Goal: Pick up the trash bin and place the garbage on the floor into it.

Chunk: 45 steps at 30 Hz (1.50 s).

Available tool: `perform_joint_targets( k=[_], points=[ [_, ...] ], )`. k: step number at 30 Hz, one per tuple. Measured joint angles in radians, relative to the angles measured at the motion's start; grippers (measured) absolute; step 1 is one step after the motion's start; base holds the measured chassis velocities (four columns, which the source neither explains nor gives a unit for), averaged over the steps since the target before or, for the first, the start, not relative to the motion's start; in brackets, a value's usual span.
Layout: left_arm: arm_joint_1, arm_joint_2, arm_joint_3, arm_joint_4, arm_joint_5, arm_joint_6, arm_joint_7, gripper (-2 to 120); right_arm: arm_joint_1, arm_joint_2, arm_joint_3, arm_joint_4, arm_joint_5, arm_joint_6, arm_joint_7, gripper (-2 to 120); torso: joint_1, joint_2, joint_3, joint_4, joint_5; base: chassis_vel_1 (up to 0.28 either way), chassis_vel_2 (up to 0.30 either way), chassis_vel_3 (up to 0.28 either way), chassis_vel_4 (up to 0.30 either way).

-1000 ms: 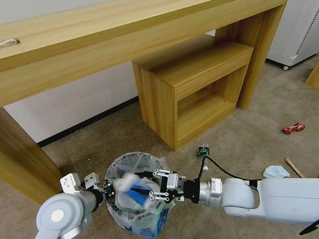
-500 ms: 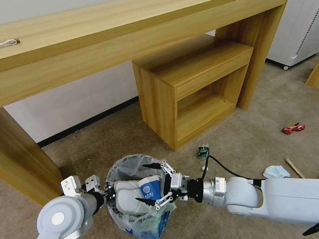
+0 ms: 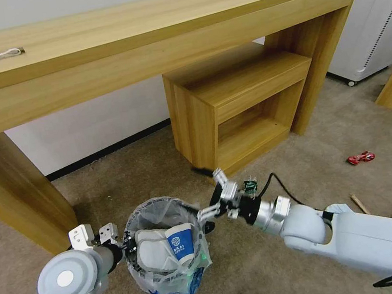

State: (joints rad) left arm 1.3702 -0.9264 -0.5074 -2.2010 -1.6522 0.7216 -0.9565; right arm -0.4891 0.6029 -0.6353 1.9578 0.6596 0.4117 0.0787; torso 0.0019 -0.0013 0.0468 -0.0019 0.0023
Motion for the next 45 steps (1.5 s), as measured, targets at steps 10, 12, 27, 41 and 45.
perform_joint_targets(
  k=[10, 12, 27, 41, 45],
  points=[
    [0.030, -0.010, -0.024, -0.011, 0.029, 0.002, 0.023, 0, -0.151, 0.000, 0.277, 0.033, 0.032, -0.049, 0.075, 100, 0.000, 0.000, 0.000, 0.0001, 0.0000, 0.000, 0.000, 0.000, 0.000],
    [0.034, -0.014, -0.027, -0.013, 0.037, 0.002, 0.028, 0, -0.196, 0.000, 0.338, 0.037, 0.038, -0.061, 0.091, 100, 0.000, 0.000, 0.000, 0.0001, 0.0000, 0.000, 0.000, 0.000, 0.000],
    [0.057, -0.030, -0.054, -0.030, 0.091, 0.003, 0.062, 0, -0.490, -0.032, 0.707, -0.043, -0.098, -0.288, 0.504, 100, 0.000, 0.000, 0.000, -0.0001, 0.0003, 0.000, 0.000, 0.000, 0.000],
    [0.075, -0.029, -0.069, -0.038, 0.092, 0.003, 0.067, 0, -0.641, -0.015, 0.817, -0.075, -0.183, -0.203, 0.482, 100, 0.000, 0.000, 0.000, 0.0002, 0.0004, 0.000, 0.000, 0.000, 0.000],
    [0.076, -0.034, -0.063, -0.037, 0.094, 0.003, 0.067, 0, -0.718, -0.008, 0.873, -0.087, -0.204, -0.158, 0.442, 100, 0.000, 0.000, 0.000, 0.0001, -0.0002, 0.000, 0.000, 0.000, 0.000]
  ],
)
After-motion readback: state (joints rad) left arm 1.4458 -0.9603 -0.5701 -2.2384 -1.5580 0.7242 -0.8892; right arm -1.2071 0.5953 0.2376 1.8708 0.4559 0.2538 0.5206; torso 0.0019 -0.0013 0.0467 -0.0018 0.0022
